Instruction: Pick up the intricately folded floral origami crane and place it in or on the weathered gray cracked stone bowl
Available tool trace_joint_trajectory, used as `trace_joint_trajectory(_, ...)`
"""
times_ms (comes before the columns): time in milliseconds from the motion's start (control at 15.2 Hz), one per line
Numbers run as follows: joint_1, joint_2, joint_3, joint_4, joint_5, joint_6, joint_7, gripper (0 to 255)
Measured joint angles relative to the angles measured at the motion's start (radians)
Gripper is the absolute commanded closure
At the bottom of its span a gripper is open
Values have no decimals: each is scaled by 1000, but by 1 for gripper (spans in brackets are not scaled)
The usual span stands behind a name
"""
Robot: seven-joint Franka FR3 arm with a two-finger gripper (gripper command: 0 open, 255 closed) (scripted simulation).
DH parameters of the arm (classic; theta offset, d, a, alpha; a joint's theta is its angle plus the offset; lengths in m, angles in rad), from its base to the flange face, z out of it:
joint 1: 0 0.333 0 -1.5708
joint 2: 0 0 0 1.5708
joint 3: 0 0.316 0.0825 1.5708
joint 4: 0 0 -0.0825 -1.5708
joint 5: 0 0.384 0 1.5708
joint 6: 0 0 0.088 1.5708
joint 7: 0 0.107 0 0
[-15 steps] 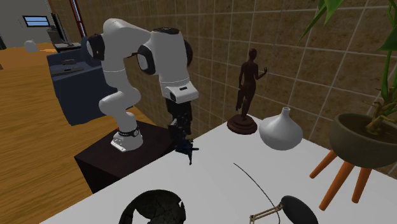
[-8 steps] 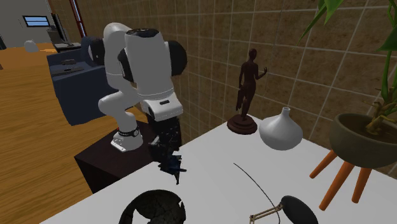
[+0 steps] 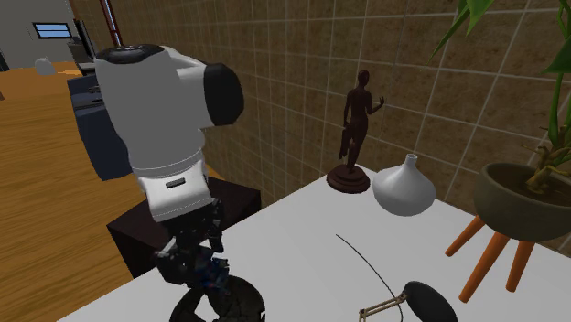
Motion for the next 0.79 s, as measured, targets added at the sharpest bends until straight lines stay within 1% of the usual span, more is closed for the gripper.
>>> trace_joint_trajectory(66,-15,25,0,31,9,-8,-10,255)
trace_joint_trajectory(198,-22,38,1,31,15,4,-19,255)
trace_joint_trajectory(528,-13,29,1,-51,15,77,-30,255)
trace_joint_trajectory(660,-12,26,0,-67,16,100,-32,255)
trace_joint_trajectory(792,-5,15,-1,-112,13,133,-35,255)
